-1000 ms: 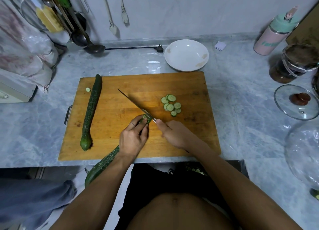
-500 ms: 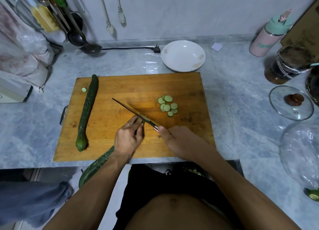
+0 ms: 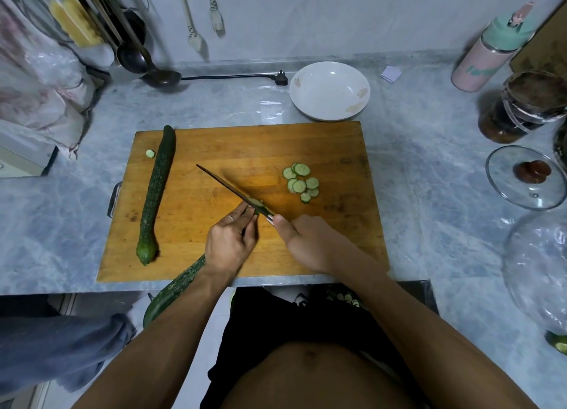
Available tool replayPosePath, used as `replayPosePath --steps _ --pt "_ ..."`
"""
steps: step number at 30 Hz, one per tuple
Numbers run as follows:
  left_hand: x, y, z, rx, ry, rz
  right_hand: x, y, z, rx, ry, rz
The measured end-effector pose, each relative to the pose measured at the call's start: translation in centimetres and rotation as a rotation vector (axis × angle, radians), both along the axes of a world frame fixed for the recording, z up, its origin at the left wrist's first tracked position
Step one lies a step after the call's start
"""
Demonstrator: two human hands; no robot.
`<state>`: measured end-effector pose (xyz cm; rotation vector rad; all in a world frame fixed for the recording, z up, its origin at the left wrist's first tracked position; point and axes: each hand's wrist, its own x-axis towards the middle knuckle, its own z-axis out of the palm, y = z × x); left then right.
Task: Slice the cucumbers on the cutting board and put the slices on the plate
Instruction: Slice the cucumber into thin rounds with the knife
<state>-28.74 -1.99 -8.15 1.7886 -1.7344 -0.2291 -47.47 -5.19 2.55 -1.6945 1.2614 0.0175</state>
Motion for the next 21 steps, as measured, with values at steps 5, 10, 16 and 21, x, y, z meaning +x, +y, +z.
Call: replayPosePath --steps 5,10,16,21 --pt "-0.1 -0.1 0.3 0.007 -0.013 0.021 1.8 -0.2 -1.6 -0.045 0.012 -0.034" --pt "-0.4 0.0 0.2 -0.011 -0.035 0.068 1.3 -0.7 -1.8 -0.039 -0.016 -0.067" --pt "-0.5 0.1 1.1 0.013 -0.015 0.069 0.4 -1.4 -1.3 -0.001 -0.08 -0.09" --pt "0.1 -0.3 2.2 0.069 0.123 0.08 -2.3 -1.5 -1.1 -0.149 -0.11 -0.044"
